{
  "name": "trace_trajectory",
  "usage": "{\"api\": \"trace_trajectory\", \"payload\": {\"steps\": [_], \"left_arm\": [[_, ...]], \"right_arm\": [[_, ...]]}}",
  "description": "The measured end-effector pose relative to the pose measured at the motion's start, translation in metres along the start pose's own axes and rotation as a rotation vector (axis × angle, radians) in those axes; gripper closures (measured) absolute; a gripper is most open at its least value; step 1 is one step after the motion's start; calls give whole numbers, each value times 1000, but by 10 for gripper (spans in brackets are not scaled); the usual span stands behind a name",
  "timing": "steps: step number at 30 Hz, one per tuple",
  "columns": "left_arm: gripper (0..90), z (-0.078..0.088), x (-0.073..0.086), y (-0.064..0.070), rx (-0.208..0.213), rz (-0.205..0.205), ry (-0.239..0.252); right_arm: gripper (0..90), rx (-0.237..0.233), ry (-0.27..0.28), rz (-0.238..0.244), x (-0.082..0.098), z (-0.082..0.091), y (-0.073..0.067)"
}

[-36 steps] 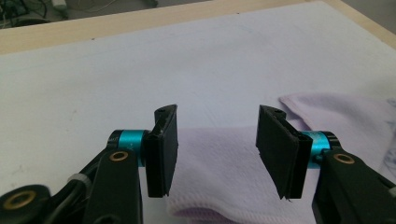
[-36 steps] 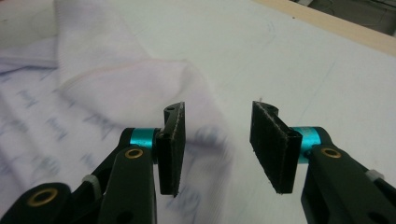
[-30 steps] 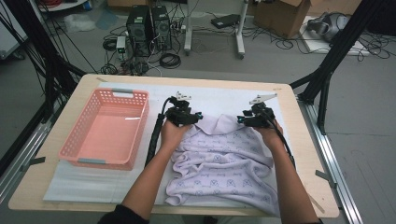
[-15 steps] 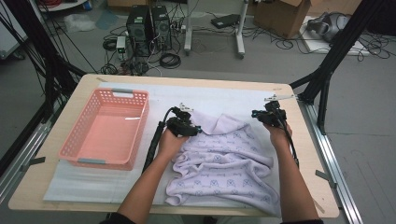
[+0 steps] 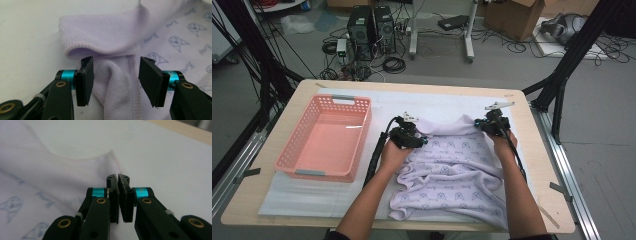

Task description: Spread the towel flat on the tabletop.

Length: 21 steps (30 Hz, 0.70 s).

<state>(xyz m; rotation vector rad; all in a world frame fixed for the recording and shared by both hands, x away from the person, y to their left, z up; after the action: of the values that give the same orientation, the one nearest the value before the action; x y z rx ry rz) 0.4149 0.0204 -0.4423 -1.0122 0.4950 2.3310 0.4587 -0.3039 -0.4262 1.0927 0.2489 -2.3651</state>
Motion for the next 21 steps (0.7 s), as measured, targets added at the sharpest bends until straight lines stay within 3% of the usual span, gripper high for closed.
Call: {"api": "trace_trajectory", "payload": {"steps": [2, 4, 6, 7, 8, 9, 10, 11, 12, 13, 14, 17, 20, 21], "left_arm": [[470, -5, 1, 3, -23, -34, -25], [545, -6, 1, 5, -53, -52, -19], [775, -4, 1, 6, -62, -73, -17], [820, -2, 0, 5, -67, -67, -18], [838, 1, 0, 3, -80, -44, -10], [839, 5, 0, -2, -111, 5, 13], [839, 11, 1, -9, -139, 76, 32], [835, 16, 3, -18, -162, 160, 65], [811, 22, 5, -26, -193, 223, 79], [768, 26, 6, -33, -235, 245, 81], [758, 29, 8, -38, -273, 237, 80], [684, 32, 8, -39, -277, 198, 96], [602, 28, 3, -29, -201, 148, 164], [602, 25, 0, -26, -167, 130, 156]], "right_arm": [[866, 62, -13, -31, 5, 7, 8], [870, 130, -31, -59, 12, 13, 15], [871, 158, -27, -106, 17, 17, 21], [869, 149, -31, -126, 19, 17, 23], [858, 137, -36, -130, 21, 17, 24], [807, 107, -44, -142, 22, 15, 23], [684, 74, -46, -157, 23, 13, 24], [623, 74, -48, -171, 23, 12, 23], [608, 73, -41, -184, 24, 14, 23], [606, 62, -26, -186, 24, 15, 23], [604, 68, -25, -181, 25, 18, 22], [602, 72, -8, -171, 26, 25, 23], [599, 74, 0, -180, 29, 32, 24], [598, 78, 3, -182, 30, 35, 25]]}}
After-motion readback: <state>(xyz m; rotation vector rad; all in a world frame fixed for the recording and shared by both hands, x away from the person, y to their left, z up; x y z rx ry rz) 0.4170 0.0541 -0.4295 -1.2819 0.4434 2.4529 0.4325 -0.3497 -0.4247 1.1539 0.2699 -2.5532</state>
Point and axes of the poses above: each handheld gripper's, and its own axes: z roughly backward along the jaws, x roughly out of its underside, y roughly to its right, the point moved 1 cm from there along -z, roughly forward along the jaws, and after that the axes turned 2 degrees about z, right-handed, at the moved point
